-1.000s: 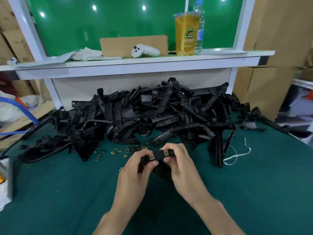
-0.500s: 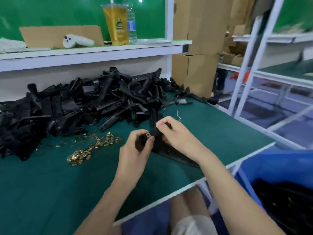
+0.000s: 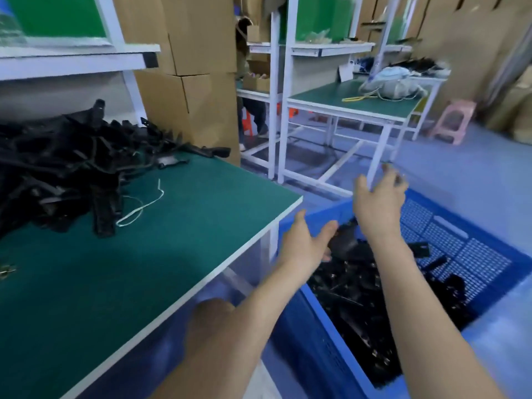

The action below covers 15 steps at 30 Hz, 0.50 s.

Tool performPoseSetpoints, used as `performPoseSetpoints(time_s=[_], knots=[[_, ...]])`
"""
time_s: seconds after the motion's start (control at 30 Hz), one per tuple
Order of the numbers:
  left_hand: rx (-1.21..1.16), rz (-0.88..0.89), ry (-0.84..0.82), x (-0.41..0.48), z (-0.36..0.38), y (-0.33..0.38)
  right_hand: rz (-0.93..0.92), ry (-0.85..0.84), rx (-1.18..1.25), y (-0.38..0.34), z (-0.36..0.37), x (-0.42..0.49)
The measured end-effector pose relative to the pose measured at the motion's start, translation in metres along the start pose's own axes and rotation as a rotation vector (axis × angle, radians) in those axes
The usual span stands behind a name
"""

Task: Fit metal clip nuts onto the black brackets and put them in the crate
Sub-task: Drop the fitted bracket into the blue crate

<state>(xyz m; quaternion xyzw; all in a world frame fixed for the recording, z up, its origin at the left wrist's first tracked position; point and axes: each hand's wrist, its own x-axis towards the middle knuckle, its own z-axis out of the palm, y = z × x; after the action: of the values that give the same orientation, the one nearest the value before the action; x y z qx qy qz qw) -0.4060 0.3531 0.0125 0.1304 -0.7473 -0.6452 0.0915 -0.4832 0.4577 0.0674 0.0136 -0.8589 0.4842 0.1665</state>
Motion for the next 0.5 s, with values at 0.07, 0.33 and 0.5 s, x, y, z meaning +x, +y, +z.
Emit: performPoseSetpoints(time_s=[0.07,0.33,0.5], knots=[[0.012,-0.037,-0.064,0.004,0.011,-0.003,0.05,0.126,-0.007,0.013,-0.015,0.01],[-0.053,0.118,0.22,-0.001,-0.094,-0.021,-0.189,-0.092,0.134,-0.033,0.062,-0.052],[0.217,0.254,0.59,-0.048,-0.216,-0.031,-0.451,-0.357,0.204,-0.11,0.151,-0.14]])
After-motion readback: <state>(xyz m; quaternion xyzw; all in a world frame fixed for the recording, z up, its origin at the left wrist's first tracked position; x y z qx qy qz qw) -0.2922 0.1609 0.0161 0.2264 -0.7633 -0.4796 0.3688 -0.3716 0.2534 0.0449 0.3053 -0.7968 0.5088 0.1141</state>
